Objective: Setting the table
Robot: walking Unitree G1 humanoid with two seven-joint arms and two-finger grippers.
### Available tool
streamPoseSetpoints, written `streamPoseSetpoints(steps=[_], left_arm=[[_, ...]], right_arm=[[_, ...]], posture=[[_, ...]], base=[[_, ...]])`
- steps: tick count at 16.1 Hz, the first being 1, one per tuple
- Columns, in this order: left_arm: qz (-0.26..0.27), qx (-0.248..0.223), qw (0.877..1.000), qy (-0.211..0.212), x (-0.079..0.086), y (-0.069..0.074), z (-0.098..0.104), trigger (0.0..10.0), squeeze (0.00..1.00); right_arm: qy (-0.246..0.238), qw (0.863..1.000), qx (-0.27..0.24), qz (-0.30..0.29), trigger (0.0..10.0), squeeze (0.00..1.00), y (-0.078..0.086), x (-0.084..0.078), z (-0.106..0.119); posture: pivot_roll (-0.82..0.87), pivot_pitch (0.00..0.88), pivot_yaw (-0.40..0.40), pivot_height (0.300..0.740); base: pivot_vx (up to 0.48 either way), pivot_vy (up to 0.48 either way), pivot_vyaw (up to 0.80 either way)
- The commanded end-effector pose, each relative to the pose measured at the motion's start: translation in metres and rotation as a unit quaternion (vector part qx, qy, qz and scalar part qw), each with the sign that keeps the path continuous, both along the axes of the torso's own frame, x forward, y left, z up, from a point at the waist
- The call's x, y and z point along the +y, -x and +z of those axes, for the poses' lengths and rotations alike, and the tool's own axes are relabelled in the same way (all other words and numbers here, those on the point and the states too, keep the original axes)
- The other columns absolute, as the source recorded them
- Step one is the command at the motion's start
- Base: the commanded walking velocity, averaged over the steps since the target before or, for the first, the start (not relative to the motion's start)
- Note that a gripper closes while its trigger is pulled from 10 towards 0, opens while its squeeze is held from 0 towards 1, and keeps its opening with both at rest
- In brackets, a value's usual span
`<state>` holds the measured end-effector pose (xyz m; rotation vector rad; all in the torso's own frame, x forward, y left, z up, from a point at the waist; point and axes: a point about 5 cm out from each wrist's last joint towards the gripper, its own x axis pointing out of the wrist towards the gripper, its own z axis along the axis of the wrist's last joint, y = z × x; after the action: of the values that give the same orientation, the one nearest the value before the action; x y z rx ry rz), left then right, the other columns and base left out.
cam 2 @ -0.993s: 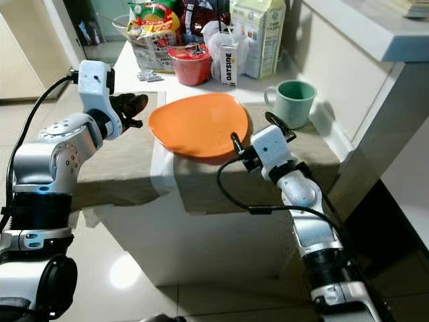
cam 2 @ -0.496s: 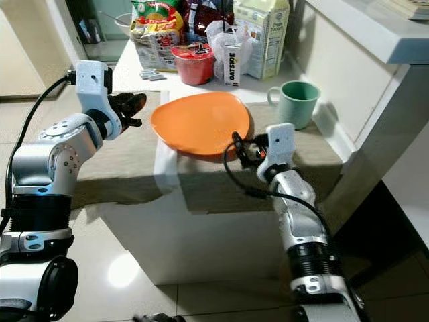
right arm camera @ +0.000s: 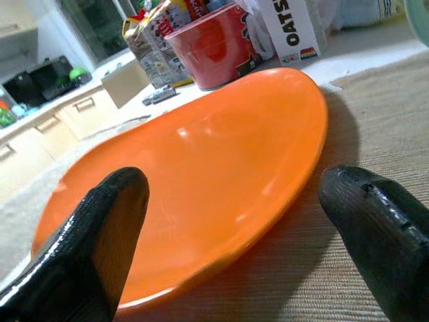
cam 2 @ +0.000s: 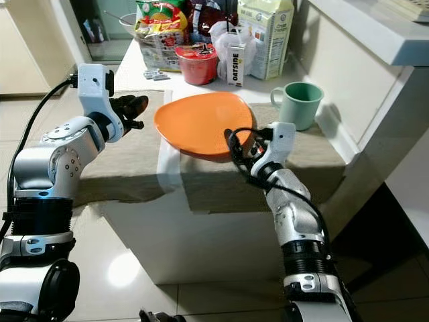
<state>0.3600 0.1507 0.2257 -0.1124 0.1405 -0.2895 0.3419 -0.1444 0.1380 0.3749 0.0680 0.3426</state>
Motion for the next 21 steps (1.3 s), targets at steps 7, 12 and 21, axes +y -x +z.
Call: streamPoseSetpoints(steps=[7, 12, 21], left_arm=[[-0.003, 0.003, 1.0, 0.0, -0.001, 0.001, 0.002, 10.0, 0.0], [-0.003, 0.006, 1.0, 0.004, -0.001, 0.002, 0.003, 10.0, 0.0], [0.014, -0.063, 0.996, -0.063, -0.002, -0.002, 0.009, 10.0, 0.0]], right_arm=[[0.047, 0.999, 0.024, 0.002, 10.0, 0.0, -0.012, 0.017, -0.013], [0.027, 0.998, 0.049, -0.012, 10.0, 0.0, -0.019, 0.027, -0.018], [0.169, 0.975, -0.134, -0.058, 10.0, 0.0, -0.013, 0.017, 0.025]], posture=[[-0.13, 0.0, 0.067, 0.74], [-0.12, 0.0, 0.063, 0.74], [-0.14, 0.003, 0.062, 0.74]], base=[[0.0, 0.0, 0.0], [0.0, 0.0, 0.0], [0.0, 0.0, 0.0]])
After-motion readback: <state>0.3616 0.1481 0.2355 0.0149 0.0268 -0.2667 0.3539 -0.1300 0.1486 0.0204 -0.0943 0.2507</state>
